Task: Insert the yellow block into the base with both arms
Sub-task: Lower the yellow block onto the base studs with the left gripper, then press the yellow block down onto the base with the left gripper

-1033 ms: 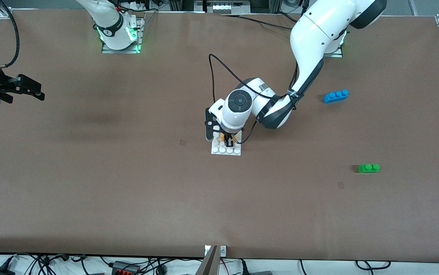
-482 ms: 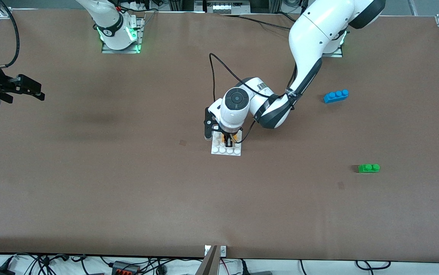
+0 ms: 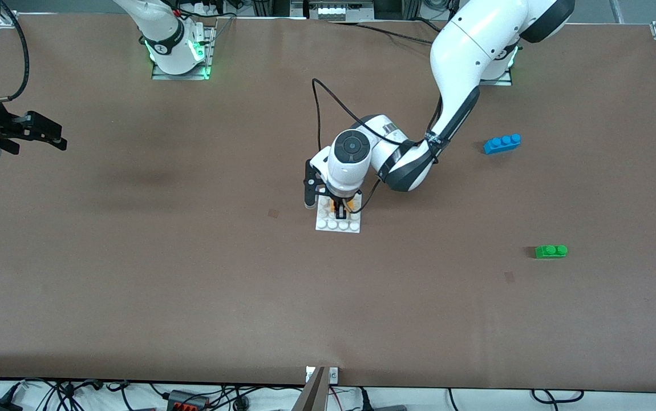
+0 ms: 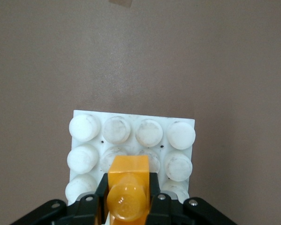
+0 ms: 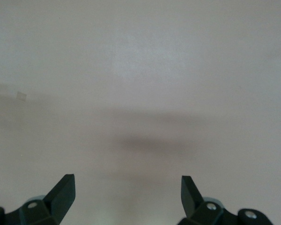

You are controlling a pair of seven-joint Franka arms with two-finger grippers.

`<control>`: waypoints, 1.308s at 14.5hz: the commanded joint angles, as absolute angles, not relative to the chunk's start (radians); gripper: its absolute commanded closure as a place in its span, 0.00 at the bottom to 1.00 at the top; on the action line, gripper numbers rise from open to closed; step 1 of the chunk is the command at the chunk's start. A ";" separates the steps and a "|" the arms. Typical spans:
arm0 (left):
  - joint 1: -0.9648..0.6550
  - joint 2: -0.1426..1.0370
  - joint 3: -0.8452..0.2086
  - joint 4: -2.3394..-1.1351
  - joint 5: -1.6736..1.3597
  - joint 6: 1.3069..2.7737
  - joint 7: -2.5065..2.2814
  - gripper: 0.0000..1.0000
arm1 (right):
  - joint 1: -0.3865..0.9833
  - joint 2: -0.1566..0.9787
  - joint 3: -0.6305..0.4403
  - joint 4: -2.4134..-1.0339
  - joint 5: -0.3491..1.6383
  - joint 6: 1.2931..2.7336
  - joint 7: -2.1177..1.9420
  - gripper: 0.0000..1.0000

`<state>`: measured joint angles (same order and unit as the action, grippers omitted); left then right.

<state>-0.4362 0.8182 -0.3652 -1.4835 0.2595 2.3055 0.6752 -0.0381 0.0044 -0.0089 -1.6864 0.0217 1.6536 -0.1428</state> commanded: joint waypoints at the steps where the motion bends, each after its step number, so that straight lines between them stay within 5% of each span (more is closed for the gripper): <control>1: -0.456 0.856 -0.357 -1.454 0.284 2.306 0.653 0.97 | -0.034 0.006 -0.011 -1.674 0.025 1.637 -0.150 0.00; 19: -0.460 0.857 -0.357 -1.477 0.285 2.307 0.658 0.93 | -0.034 0.005 -0.011 -1.674 0.025 1.635 -0.150 0.00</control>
